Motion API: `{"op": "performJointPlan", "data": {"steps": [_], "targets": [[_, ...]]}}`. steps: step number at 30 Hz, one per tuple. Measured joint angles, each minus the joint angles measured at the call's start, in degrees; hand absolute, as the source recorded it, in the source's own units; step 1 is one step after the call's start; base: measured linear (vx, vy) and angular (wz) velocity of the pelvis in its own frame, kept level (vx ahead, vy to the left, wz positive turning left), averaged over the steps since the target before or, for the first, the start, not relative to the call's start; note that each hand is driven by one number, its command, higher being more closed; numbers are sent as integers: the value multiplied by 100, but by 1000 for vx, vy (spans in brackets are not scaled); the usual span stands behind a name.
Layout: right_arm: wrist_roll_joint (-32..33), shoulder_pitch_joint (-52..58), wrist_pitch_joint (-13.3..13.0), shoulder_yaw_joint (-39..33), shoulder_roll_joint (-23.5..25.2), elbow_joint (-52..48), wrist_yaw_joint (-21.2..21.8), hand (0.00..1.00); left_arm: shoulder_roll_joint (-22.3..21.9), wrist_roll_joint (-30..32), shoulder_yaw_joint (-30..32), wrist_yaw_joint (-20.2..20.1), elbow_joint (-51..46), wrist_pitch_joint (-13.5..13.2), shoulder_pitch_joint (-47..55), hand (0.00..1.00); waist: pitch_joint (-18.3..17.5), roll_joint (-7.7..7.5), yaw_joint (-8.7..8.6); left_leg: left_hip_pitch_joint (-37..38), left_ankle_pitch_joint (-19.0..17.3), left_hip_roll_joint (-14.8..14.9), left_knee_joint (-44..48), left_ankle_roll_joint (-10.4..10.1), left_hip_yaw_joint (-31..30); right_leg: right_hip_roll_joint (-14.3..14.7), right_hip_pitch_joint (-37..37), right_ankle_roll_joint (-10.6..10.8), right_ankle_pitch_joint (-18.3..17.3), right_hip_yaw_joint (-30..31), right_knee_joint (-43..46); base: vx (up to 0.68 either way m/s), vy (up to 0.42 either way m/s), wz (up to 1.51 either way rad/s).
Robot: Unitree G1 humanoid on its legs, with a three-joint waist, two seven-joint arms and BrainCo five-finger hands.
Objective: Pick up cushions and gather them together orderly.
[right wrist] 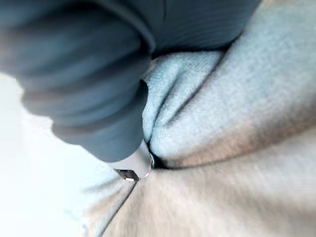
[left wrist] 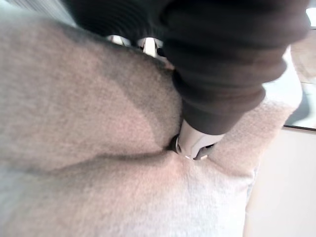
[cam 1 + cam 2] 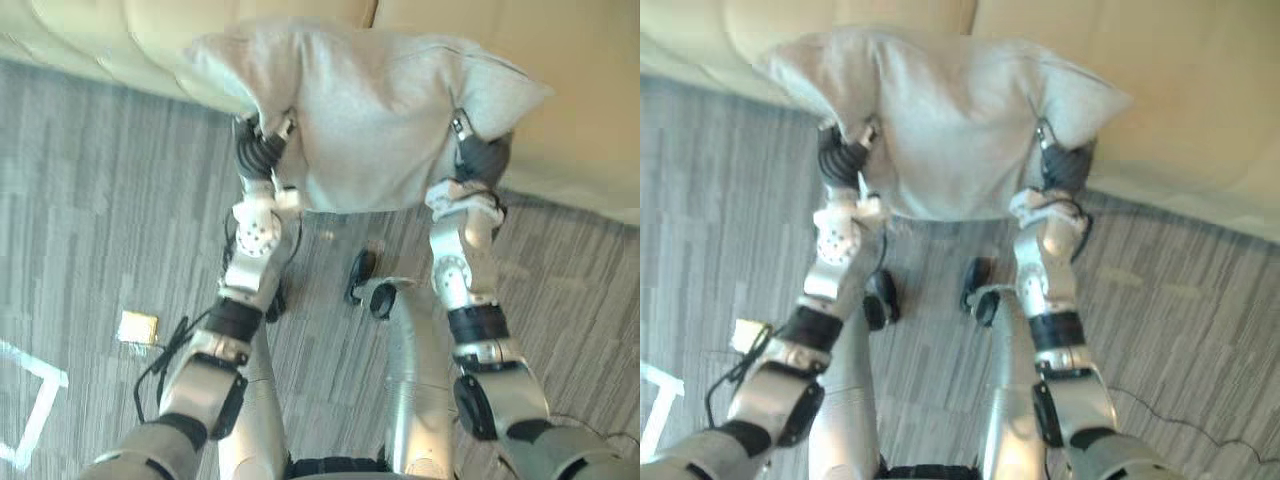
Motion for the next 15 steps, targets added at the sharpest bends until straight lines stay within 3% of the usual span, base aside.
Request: {"op": "performJointPlan", "data": {"steps": [5, 9, 15], "targets": [[-476, 1319, -51, 82, 177, -883, -2, 100, -195, -68, -488, 18, -599, -157, 1210, 100, -557, -3, -3, 1275, 71, -55, -721, -49, 164, 60, 1246, -40, 97, -87, -699, 122, 22, -1], [-776, 2528, -38, 616, 214, -1481, 9, 100, -186, -184, -620, 15, -1160, -230, 2306, 100, -954, -6, 8, 2398, 70, -91, -1421, -47, 445, 207, 2254, 158, 221, 9, -1443, 176, 55, -19], [-801, 3195, -63, 813, 185, -1403, 227, 100, -59, -423, -888, -101, -1338, -450, 3057, 100, -1402, 12, -27, 3284, -1, -226, -2053, 12, 860, 328, 2878, 355, 409, 378, -2113, 133, 92, -34]]}}
